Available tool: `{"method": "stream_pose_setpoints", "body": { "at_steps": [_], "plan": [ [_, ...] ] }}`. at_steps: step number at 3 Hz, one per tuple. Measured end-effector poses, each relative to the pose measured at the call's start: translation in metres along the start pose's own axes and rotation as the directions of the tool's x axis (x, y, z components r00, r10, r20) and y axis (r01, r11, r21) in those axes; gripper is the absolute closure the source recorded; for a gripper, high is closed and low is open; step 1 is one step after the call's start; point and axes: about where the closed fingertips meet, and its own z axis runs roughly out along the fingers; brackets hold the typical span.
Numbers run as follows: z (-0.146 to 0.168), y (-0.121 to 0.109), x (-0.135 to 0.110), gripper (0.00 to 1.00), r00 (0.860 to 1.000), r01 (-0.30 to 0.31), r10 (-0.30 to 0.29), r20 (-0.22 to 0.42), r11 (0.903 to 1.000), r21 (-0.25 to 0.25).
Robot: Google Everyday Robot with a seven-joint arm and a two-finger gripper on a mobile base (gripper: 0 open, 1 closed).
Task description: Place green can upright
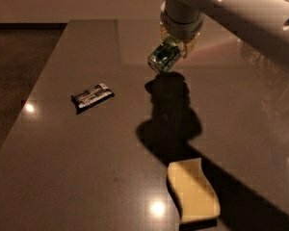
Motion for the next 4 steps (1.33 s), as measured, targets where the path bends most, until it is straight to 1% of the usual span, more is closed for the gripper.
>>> {"method": "stream_pose_setpoints", "body": {
  "at_steps": [1, 2, 3, 4],
  "plan": [
    [0.000, 0.003, 0.001, 1.00, 1.000, -0.014, 0.014, 0.020, 0.9999, 0.002],
    [0.002, 0.001, 0.012, 1.00, 0.997, -0.033, 0.030, 0.065, 0.9981, 0.052],
    [0.007, -0.008, 0.022, 1.00, 0.990, -0.025, 0.006, 0.143, 0.9910, 0.131],
    [0.010, -0.017, 0.027, 1.00, 0.979, 0.033, -0.080, 0.186, 0.9693, 0.244]
  ]
}}
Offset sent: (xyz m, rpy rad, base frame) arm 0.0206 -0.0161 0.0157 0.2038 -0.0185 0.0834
